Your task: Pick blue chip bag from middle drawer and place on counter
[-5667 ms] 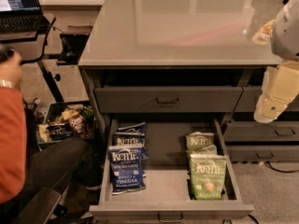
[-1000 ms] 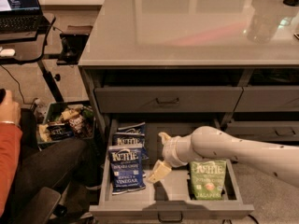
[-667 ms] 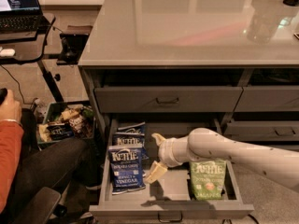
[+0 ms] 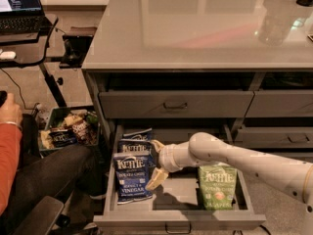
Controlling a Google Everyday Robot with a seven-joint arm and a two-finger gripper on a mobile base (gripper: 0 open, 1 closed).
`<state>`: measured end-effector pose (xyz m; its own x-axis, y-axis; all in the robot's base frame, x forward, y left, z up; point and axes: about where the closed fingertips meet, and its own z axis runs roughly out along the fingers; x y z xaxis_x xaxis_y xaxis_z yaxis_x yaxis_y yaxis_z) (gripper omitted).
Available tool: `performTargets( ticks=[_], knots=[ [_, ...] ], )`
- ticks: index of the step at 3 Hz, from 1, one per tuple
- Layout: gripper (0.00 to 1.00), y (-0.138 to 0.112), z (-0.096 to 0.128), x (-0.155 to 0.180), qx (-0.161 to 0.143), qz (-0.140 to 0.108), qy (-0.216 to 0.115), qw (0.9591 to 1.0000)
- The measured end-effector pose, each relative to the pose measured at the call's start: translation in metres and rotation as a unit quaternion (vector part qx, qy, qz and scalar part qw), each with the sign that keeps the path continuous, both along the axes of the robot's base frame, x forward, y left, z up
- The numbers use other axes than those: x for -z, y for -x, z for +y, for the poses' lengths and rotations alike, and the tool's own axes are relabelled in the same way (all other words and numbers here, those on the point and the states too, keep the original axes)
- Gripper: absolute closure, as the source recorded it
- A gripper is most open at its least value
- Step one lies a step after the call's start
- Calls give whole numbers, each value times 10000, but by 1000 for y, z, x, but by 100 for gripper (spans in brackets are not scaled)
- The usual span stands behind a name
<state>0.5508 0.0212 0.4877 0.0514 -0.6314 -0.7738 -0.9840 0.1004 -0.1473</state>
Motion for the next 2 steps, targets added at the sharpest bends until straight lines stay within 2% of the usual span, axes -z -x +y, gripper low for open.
performTargets(
  ticks=[1, 2],
  knots=[
    [0, -13, 14, 12, -73, -2, 118, 9999],
    [0, -21, 29, 25, 20, 193, 318, 9993]
  ],
)
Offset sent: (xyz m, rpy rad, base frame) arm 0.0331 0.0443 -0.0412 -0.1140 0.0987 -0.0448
